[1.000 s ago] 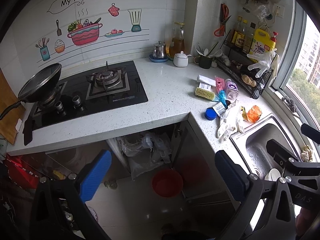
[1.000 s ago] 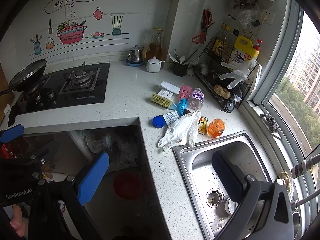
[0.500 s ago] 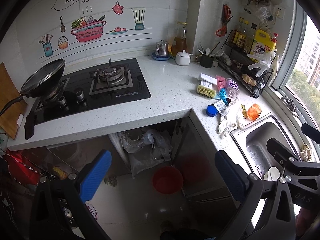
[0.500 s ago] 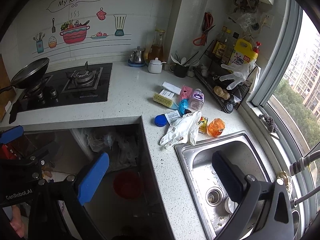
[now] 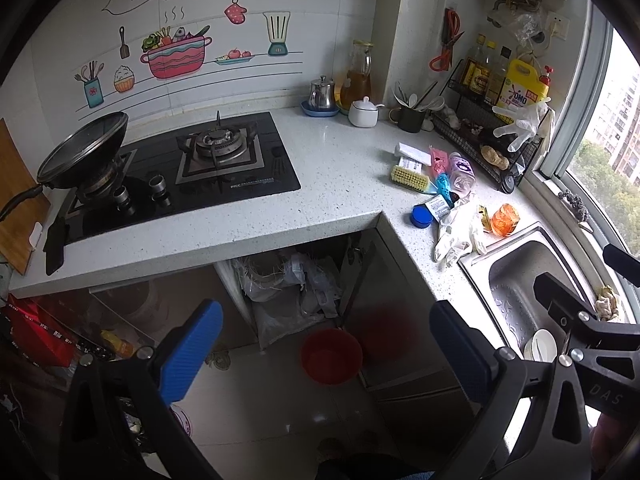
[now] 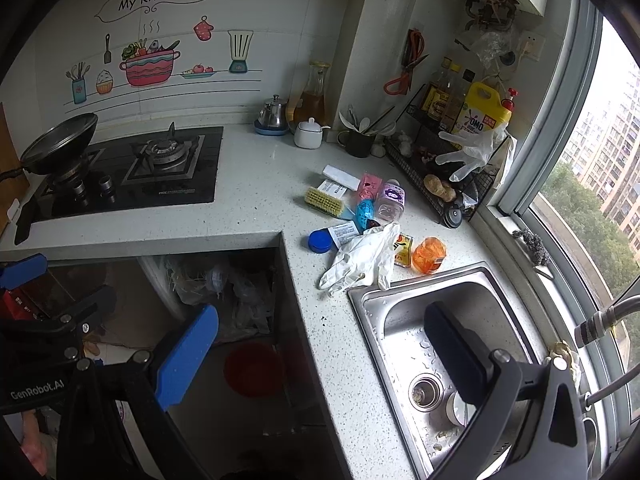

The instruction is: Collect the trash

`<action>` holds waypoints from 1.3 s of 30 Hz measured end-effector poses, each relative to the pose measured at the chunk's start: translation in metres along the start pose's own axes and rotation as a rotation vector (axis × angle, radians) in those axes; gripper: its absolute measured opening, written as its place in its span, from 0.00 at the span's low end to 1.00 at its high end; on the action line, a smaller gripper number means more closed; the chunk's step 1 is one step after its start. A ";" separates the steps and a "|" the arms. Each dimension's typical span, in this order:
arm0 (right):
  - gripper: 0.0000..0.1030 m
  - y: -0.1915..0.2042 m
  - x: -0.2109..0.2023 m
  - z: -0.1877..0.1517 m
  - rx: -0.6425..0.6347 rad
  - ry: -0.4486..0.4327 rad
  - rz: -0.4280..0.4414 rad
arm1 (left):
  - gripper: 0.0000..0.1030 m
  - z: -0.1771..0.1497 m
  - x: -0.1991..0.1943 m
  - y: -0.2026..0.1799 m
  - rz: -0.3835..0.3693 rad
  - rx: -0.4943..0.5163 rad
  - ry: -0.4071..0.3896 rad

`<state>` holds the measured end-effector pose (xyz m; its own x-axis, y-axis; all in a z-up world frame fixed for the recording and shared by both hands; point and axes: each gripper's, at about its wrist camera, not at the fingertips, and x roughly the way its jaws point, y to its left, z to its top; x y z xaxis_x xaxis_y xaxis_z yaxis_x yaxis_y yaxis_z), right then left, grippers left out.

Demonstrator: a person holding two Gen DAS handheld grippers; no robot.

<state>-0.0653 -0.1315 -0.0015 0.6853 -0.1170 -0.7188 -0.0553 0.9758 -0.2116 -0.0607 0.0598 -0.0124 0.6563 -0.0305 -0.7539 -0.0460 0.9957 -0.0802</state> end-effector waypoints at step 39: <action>1.00 -0.027 0.071 0.028 0.064 0.017 -0.098 | 1.00 0.067 0.106 -0.034 -0.022 0.143 0.059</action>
<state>0.0049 -0.1612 -0.0282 0.6731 -0.2148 -0.7077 0.0584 0.9693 -0.2387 0.0607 0.0284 -0.0462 0.6106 -0.0532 -0.7901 0.0782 0.9969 -0.0067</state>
